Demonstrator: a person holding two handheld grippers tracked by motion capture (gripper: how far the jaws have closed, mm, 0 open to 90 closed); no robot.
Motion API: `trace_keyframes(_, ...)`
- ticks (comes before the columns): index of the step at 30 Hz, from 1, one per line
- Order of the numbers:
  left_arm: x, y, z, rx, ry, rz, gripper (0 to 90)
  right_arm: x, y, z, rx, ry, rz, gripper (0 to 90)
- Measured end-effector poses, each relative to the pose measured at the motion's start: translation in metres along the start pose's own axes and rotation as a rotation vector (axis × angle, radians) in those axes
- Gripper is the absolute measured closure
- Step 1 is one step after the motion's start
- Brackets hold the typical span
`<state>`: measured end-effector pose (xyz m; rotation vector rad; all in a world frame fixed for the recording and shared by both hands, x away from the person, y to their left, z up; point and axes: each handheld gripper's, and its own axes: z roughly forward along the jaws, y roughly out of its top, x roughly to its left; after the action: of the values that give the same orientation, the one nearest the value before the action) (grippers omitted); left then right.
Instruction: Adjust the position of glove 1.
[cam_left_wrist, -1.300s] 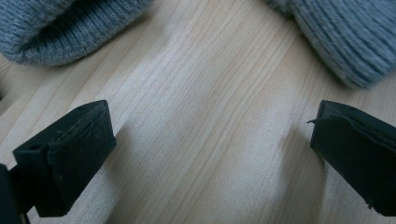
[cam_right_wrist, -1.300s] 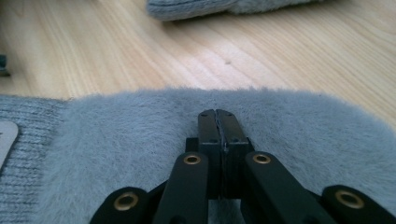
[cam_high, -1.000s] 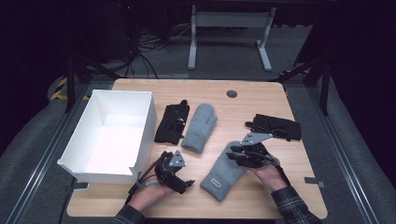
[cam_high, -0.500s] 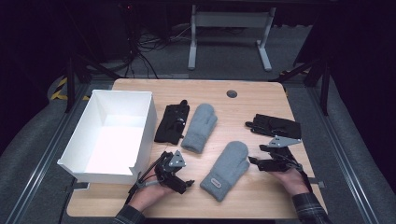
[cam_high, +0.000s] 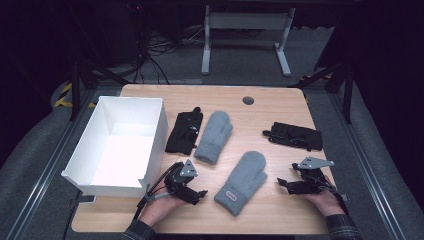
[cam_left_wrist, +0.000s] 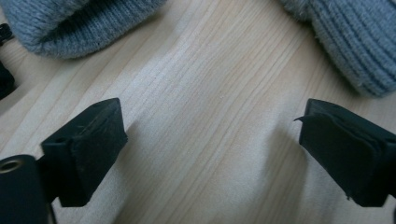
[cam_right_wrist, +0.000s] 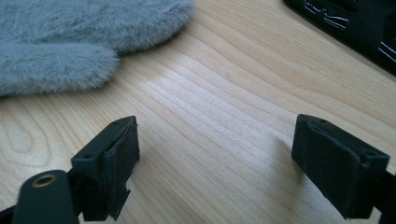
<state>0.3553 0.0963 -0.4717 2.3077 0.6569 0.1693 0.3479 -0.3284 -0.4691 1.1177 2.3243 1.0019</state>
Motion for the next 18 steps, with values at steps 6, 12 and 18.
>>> trace_keyframes(6, -0.005, 0.012, -0.009, -0.013, 0.014, -0.039, 26.5, 0.000, 0.000, 0.000, 0.002, -0.002, 0.000, 14.3)
trace_keyframes(12, -0.001, 0.035, -0.015, -0.031, 0.046, -0.079, 59.7, 0.000, 0.000, 0.000, 0.002, -0.002, 0.001, 14.3)
trace_keyframes(18, 0.008, 0.060, -0.010, -0.035, 0.061, -0.077, 85.7, 0.000, 0.000, 0.000, 0.001, -0.002, 0.002, 14.3)
